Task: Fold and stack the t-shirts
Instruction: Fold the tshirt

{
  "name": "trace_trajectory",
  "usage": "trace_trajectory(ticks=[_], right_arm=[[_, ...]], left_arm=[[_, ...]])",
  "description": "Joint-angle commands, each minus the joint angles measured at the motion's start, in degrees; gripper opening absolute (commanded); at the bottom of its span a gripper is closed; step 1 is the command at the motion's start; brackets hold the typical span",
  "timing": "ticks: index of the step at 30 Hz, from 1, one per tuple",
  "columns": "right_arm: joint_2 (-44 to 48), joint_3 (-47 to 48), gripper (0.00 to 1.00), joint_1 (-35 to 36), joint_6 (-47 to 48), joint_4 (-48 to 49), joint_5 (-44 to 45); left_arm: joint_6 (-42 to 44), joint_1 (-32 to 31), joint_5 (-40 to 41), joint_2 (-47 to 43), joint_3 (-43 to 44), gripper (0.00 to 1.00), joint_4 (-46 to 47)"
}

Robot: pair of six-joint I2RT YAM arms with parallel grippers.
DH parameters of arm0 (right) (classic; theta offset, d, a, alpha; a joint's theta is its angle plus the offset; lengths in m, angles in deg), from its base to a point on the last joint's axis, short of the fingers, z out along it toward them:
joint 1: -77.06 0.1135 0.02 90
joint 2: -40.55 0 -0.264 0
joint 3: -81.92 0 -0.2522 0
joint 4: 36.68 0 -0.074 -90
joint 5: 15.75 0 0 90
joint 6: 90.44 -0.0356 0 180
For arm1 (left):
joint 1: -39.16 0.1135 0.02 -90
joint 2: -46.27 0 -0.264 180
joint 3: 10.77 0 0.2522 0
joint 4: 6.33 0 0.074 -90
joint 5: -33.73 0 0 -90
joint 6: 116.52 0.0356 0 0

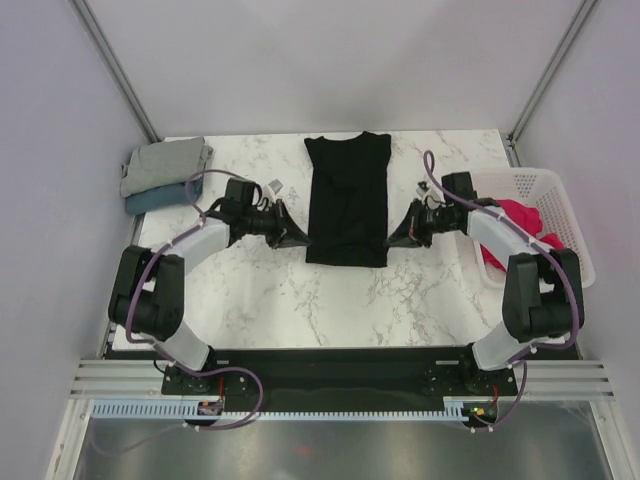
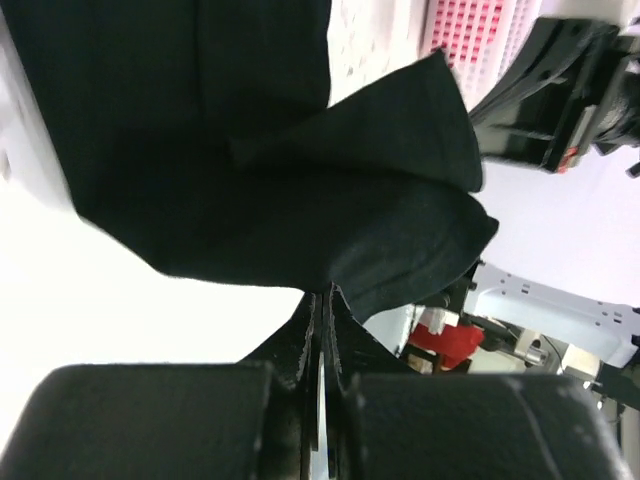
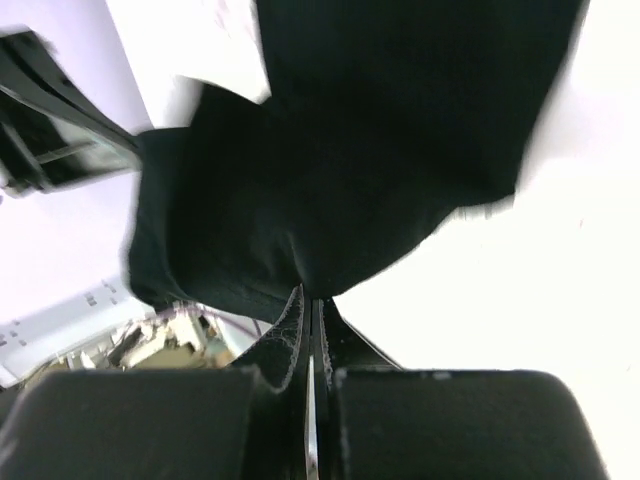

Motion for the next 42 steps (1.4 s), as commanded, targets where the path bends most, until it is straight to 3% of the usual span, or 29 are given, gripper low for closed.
trace_trajectory(ticks=[1,9,15,25,27,28,30,32,36,38,42], right_arm=[[-4.78,9.74,0.0,-1.18,1.87,0.8,-0.83],[-20.67,29.06,0.0,-2.06,0.55,7.91,-0.04],[-28.69,37.34,0.0,-2.32,0.73,9.59,0.31],[-32.47,39.55,0.0,-5.13,0.73,10.47,0.05],[-33.44,40.42,0.0,-5.84,1.07,11.08,0.05],[-33.79,41.13,0.05,-6.27,1.51,10.91,-0.04],[-33.8,42.27,0.28,-6.72,2.48,10.82,-0.83],[-31.79,42.02,0.39,-6.89,2.83,10.3,-1.53],[-25.55,33.79,0.47,-9.7,8.35,7.14,-1.8],[-23.09,30.34,0.48,-9.88,12.04,2.77,-1.71],[-24.3,25.14,0.48,-9.88,19.34,-5.69,-3.47]], left_arm=[[4.64,0.19,-2.97,6.23,7.13,0.02,-2.08],[8.34,2.82,0.02,24.58,28.81,0.02,-2.26],[7.81,3.53,0.55,33.75,42.8,0.02,-2.87],[9.21,3.44,-0.06,41.75,51.0,0.05,-2.96],[9.3,3.44,-0.94,42.64,51.53,0.25,-1.48],[9.56,3.53,-0.86,42.64,51.79,0.4,-1.47],[11.75,3.44,-0.07,40.89,51.8,0.48,-2.77],[13.86,3.61,-0.33,38.61,51.54,0.52,-4.62],[14.49,4.23,-2.96,28.68,39.34,0.54,-5.77],[14.4,4.14,-3.93,23.75,31.63,0.54,-6.65],[14.49,4.06,-4.72,21.28,24.12,0.54,-7.0]])
